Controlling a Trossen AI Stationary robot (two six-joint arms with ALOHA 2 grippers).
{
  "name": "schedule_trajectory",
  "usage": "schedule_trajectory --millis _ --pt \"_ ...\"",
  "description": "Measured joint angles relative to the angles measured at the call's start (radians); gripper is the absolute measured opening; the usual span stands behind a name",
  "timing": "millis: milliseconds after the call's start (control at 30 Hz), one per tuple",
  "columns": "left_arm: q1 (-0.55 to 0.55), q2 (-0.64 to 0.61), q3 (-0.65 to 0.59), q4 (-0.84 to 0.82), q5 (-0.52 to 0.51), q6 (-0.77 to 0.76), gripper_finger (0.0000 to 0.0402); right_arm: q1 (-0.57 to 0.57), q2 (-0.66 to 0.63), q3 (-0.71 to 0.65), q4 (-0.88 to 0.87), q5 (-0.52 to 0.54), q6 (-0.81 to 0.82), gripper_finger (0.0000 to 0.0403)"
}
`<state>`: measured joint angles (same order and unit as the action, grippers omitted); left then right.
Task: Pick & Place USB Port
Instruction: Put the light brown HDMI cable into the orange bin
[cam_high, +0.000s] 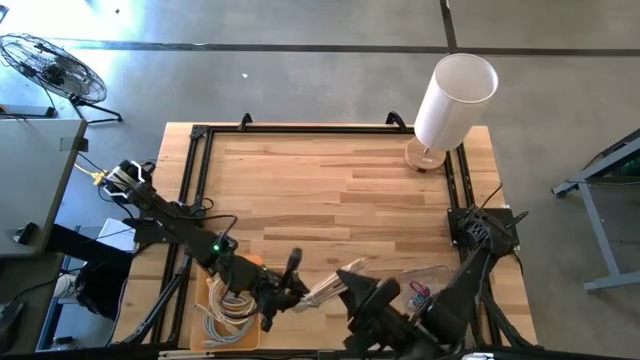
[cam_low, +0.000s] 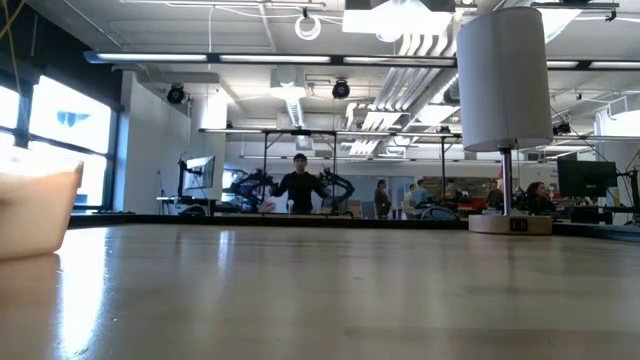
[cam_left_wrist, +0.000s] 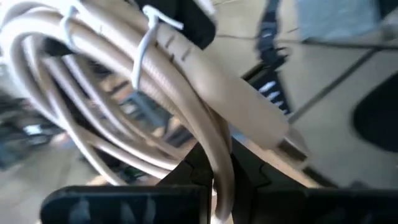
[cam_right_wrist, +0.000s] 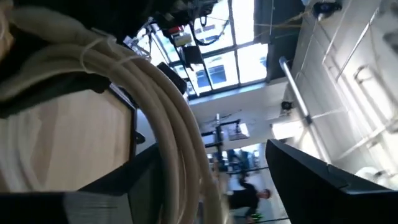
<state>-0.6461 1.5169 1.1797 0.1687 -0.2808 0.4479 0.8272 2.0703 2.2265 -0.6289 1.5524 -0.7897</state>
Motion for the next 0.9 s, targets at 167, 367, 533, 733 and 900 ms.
schedule_trajectory --millis 167,367,533,733,900 --pt "-0.065 -0.093 0.001 -0.136 -0.228 0.058 0.0018 0.033 -0.078 0.0 -0.045 0.025 0.167 0.0256" --pt "-0.198 -0.197 -0.003 -0.354 -0.545 0.017 0.0017 0.084 -0.168 0.006 -0.203 0.044 0.434 0.0256" --pt "-0.289 -0.218 -0.003 -0.512 -0.664 -0.107 0.0017 0.122 -0.212 0.002 -0.382 0.007 0.719 0.0256" --pt "-0.365 -0.218 -0.004 -0.636 -0.622 -0.269 0.0017 0.131 -0.213 0.0 -0.58 -0.137 0.963 0.0256" --pt "-0.407 -0.21 -0.004 -0.783 -0.615 -0.42 0.0017 0.107 -0.218 0.002 -0.739 -0.28 1.169 0.0256"
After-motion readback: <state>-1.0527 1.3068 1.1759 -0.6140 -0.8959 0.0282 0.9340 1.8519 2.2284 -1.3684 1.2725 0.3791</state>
